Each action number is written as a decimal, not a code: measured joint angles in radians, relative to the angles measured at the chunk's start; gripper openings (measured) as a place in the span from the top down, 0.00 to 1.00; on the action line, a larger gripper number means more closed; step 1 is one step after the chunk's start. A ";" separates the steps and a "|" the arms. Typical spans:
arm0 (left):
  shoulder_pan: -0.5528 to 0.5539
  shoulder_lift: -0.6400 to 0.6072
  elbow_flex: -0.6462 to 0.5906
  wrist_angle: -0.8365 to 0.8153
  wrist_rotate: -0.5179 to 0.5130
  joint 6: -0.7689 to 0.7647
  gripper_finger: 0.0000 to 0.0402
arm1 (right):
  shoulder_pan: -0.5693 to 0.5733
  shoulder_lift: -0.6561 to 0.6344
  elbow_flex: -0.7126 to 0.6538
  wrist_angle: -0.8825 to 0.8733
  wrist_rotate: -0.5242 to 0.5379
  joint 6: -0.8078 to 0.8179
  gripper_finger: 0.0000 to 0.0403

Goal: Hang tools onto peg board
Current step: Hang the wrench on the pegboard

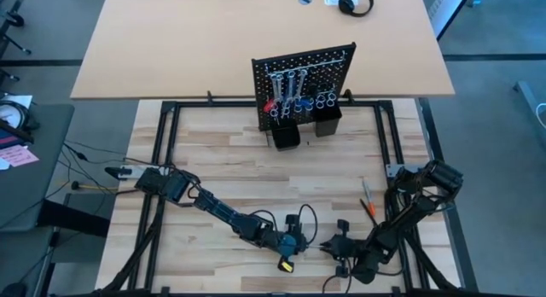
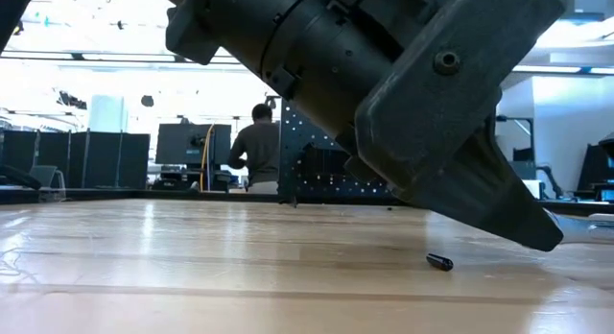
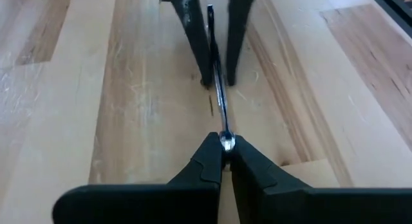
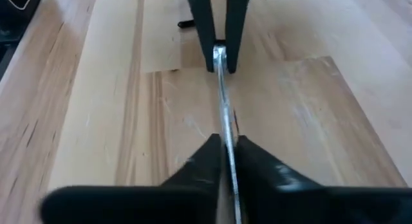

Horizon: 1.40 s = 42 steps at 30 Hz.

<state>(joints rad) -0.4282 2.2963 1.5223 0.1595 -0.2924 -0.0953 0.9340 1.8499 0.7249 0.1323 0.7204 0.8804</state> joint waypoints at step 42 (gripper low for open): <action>-0.181 -0.300 0.000 -0.514 -0.786 -0.021 0.76 | -0.579 -0.909 -0.058 0.393 -0.030 -0.691 0.95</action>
<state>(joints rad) -0.6094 1.9961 1.5223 -0.3540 -1.0784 -0.1165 0.3551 0.9404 0.6666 0.5256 0.6900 0.1897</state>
